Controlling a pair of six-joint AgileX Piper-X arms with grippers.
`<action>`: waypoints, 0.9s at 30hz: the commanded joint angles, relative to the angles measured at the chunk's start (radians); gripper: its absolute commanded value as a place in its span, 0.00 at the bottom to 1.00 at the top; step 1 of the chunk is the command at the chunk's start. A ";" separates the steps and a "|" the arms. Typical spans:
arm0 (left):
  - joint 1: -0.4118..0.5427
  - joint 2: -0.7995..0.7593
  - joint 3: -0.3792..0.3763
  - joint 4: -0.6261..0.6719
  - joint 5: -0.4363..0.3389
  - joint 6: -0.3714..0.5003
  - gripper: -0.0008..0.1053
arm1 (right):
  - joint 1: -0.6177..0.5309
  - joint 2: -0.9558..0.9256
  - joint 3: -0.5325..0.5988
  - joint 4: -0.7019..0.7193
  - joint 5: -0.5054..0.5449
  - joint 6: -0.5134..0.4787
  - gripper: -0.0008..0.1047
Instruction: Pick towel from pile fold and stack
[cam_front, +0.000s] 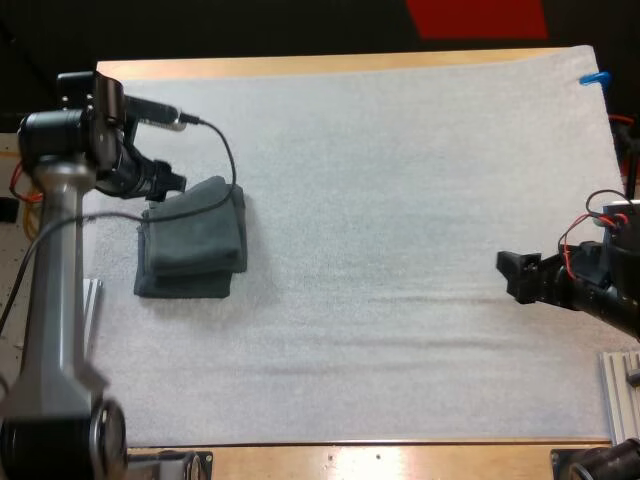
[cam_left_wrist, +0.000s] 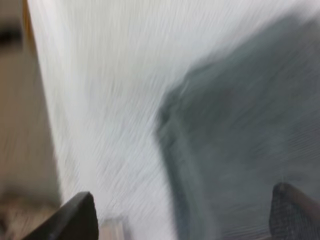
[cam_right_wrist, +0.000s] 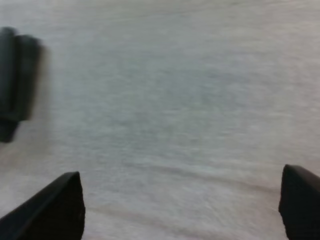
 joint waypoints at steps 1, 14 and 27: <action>-0.016 -0.038 -0.003 -0.014 0.033 -0.019 0.64 | 0.000 -0.004 -0.006 -0.033 -0.056 0.004 0.73; -0.200 -0.340 0.025 -0.036 0.060 -0.064 0.64 | -0.161 0.133 -0.006 -0.152 -0.111 -0.050 0.73; -0.188 -0.745 0.386 -0.155 0.008 -0.041 0.64 | -0.464 -0.036 -0.008 -0.056 0.018 -0.265 0.73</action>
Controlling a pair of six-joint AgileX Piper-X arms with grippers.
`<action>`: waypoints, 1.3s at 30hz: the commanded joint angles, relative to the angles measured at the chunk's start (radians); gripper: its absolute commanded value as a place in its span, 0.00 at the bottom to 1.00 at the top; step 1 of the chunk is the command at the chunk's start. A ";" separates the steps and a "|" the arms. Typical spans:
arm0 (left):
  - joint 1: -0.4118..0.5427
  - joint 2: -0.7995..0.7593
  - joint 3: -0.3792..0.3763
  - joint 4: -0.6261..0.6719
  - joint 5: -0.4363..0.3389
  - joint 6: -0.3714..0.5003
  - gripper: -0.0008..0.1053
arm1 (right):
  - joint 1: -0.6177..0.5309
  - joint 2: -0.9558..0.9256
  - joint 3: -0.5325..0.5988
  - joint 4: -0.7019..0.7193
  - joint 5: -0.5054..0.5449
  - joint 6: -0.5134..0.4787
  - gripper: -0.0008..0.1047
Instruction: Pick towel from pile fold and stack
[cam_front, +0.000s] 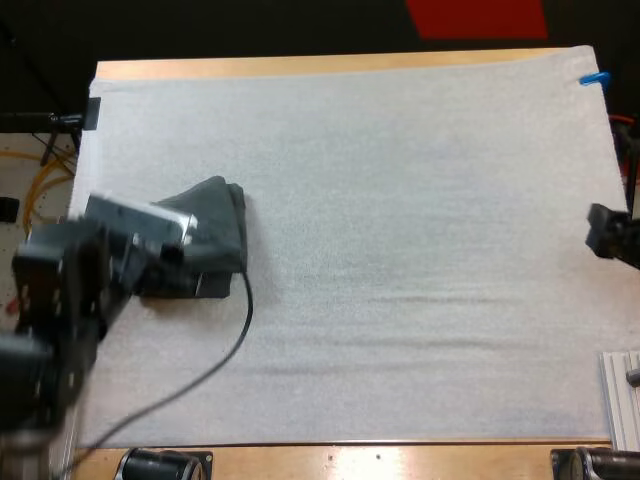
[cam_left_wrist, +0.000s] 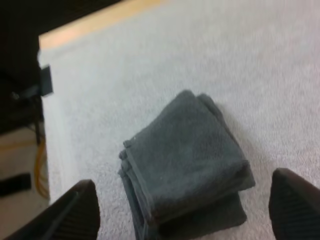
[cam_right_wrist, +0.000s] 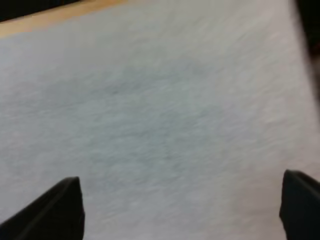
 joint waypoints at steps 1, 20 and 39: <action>0.002 -0.046 0.024 -0.023 -0.015 -0.001 0.64 | -0.005 -0.032 -0.008 0.013 0.027 -0.033 0.73; 0.002 -0.830 0.280 0.099 -0.010 -0.022 0.64 | -0.005 -0.777 0.205 0.056 0.016 -0.025 0.73; 0.010 -0.933 0.332 0.228 0.014 -0.025 0.64 | -0.005 -0.861 0.292 0.053 -0.082 -0.001 0.73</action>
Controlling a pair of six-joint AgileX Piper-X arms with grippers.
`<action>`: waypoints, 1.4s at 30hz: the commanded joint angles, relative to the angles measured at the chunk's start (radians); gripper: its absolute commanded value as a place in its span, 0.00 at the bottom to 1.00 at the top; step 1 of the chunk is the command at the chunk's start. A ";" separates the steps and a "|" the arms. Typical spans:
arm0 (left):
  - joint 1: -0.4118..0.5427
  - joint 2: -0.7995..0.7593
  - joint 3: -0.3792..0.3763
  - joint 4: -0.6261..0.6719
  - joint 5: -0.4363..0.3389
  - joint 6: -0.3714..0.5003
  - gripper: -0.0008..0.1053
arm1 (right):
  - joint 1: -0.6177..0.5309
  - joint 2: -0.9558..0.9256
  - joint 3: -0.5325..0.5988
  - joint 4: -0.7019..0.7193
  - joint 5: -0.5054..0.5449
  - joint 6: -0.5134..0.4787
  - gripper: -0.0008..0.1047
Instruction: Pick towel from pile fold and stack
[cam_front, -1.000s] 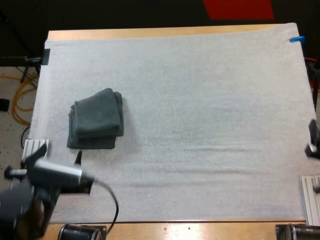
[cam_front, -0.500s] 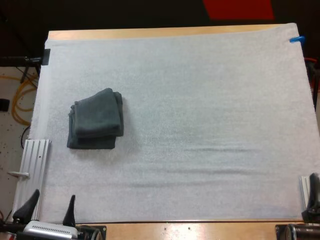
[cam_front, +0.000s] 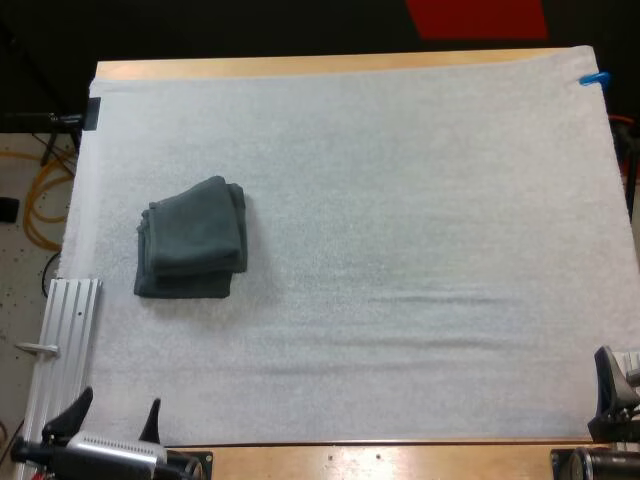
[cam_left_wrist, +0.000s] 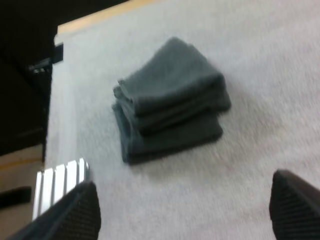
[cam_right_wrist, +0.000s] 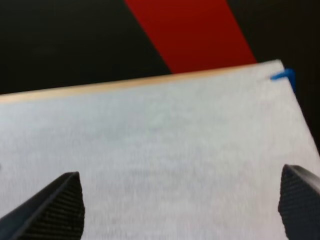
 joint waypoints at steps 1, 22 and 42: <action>0.000 -0.139 0.013 -0.055 -0.002 -0.008 0.64 | -0.005 -0.040 0.006 -0.046 -0.015 -0.004 0.73; 0.000 -0.137 0.381 -0.467 -0.002 -0.027 0.64 | -0.005 -0.038 0.218 -0.132 -0.015 -0.004 0.73; 0.000 -0.135 0.346 -0.400 -0.002 -0.096 0.64 | -0.005 -0.038 0.250 -0.081 -0.002 -0.001 0.73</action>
